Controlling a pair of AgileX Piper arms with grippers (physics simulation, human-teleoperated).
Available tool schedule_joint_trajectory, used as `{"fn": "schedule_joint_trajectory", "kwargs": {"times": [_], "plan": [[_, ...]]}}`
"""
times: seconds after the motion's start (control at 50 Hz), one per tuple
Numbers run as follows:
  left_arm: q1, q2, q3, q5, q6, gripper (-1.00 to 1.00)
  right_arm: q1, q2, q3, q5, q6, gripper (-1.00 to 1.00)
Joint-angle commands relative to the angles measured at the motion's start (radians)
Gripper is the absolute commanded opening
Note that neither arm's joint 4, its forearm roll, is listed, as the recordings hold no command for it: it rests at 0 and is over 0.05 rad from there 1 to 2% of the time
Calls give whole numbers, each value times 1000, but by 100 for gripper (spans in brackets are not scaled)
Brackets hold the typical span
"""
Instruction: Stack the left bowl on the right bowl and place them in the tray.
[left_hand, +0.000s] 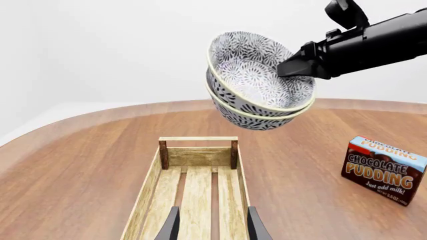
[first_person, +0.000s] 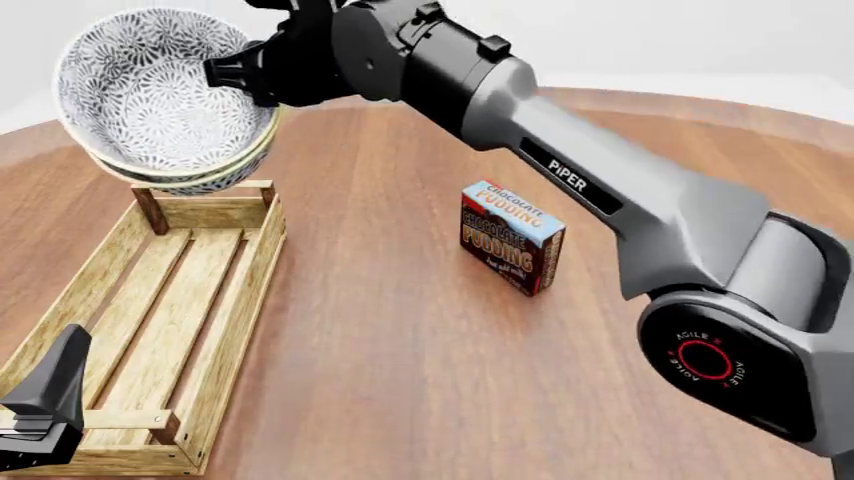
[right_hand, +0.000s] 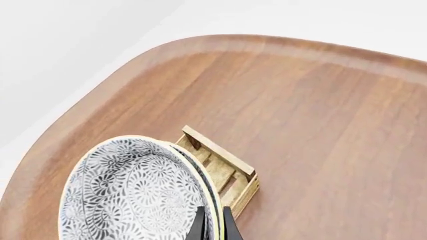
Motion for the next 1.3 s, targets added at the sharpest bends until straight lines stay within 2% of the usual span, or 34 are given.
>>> {"fn": "schedule_joint_trajectory", "kwargs": {"times": [0.02,0.2,0.58,1.3], "plan": [[0,0,0,0,0,100,15,80,-78,-22,17,-100],[0,0,0,0,0,100,43,118,-48,-82,40,-100],[0,0,0,0,0,100,65,118,97,-229,73,-100],[0,0,0,0,0,100,108,198,113,-315,119,-100]]}}
